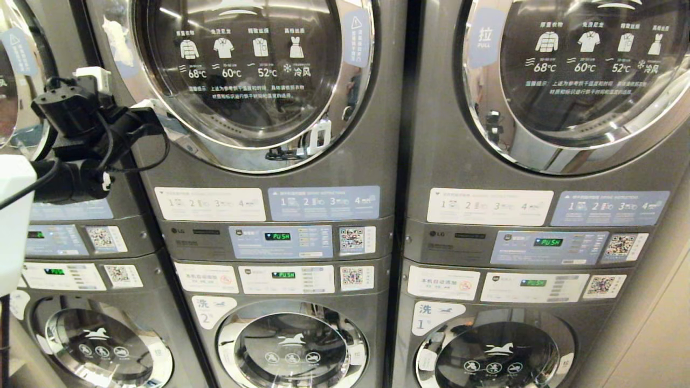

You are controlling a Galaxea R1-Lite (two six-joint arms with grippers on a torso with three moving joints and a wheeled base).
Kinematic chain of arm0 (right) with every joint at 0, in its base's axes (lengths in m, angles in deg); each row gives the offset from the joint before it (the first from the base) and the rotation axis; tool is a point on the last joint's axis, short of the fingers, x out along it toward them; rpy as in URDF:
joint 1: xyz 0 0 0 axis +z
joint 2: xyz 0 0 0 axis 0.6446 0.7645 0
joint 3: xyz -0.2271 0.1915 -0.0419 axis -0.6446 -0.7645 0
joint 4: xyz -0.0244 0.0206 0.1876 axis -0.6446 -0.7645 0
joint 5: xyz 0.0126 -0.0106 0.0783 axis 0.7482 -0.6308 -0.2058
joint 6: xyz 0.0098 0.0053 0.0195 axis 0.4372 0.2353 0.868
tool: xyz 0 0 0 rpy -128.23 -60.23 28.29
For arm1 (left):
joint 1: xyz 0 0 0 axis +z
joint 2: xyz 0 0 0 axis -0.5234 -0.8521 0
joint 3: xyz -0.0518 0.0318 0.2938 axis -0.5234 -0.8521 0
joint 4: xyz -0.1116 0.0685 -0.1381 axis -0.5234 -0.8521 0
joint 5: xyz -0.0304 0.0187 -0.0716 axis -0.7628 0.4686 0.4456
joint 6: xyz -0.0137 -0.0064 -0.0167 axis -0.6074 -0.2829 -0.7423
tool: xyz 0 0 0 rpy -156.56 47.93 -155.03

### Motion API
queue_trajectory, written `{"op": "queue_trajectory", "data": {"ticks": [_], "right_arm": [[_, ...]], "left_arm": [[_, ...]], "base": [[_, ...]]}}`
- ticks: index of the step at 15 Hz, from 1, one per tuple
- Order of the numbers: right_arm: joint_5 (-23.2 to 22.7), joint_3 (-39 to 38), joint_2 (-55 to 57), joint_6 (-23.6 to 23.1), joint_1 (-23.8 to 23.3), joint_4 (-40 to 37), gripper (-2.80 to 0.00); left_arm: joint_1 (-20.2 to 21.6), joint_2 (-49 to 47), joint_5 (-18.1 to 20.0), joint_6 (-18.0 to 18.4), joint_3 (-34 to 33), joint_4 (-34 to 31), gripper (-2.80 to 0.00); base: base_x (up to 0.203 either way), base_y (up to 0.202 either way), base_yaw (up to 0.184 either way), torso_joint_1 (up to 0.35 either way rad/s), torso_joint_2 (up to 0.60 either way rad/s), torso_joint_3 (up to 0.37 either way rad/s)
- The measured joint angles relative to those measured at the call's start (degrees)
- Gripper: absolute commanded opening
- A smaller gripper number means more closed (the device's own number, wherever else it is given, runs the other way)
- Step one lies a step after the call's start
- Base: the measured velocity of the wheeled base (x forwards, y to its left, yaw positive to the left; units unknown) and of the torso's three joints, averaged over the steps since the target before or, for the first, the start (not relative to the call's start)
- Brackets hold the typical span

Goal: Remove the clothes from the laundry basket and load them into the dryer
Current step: Close the dryer

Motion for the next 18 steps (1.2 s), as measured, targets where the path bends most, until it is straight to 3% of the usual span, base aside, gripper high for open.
{"op": "queue_trajectory", "data": {"ticks": [18], "right_arm": [[0.0,0.0,0.0,0.2,0.0,0.0,-2.80]], "left_arm": [[-2.2,-2.2,0.0,0.0,0.1,-0.1,-2.80]], "base": [[0.000,0.000,0.000,0.000,0.00,0.000]]}}
